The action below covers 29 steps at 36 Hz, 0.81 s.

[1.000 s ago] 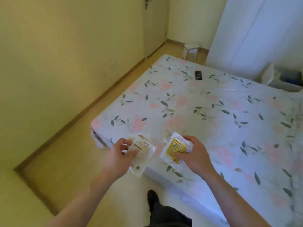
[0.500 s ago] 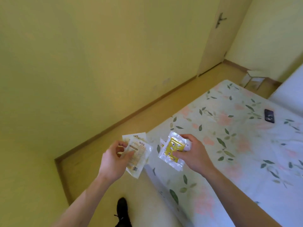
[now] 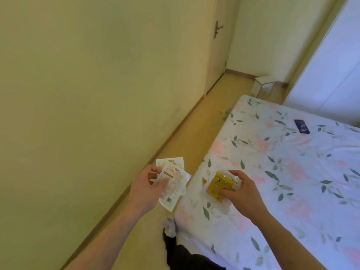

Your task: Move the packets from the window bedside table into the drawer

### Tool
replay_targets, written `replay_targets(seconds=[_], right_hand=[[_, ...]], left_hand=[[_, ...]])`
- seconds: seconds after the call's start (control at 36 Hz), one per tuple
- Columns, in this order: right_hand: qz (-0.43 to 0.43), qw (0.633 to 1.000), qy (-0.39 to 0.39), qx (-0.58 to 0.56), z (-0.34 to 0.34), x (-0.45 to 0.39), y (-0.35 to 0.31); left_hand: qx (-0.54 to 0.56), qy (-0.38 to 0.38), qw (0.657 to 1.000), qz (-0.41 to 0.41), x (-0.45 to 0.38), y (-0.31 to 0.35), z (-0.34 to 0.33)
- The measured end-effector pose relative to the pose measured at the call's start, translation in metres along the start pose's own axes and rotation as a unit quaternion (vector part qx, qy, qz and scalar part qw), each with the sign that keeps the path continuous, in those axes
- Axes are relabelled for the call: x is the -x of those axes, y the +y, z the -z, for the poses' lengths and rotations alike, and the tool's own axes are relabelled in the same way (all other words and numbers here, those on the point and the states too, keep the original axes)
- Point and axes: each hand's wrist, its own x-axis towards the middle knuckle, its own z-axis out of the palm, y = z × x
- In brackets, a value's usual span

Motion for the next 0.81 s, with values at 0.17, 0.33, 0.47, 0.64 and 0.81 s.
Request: replay_targets(seconds=[0.17,0.33,0.47,0.64,0.81], right_hand=[[-0.026,0.998,0.056,-0.023,-0.029,-0.083,-0.022],[-0.060,0.993,0.094,-0.048,-0.045,-0.165,-0.056],[-0.070,0.987,0.129,-0.072,-0.040,-0.221,-0.093],[-0.084,0.971,0.193,-0.113,-0.023,-0.288,-0.124],[-0.108,0.952,0.253,-0.132,-0.009,-0.367,-0.143]], left_hand=[[-0.002,-0.042,0.998,-0.035,-0.117,0.024,0.008],[-0.019,-0.088,0.994,-0.054,-0.223,0.055,0.018],[-0.024,-0.119,0.989,-0.080,-0.305,0.088,0.018],[-0.027,-0.179,0.977,-0.112,-0.402,0.133,-0.009],[-0.025,-0.225,0.963,-0.146,-0.501,0.174,-0.033]])
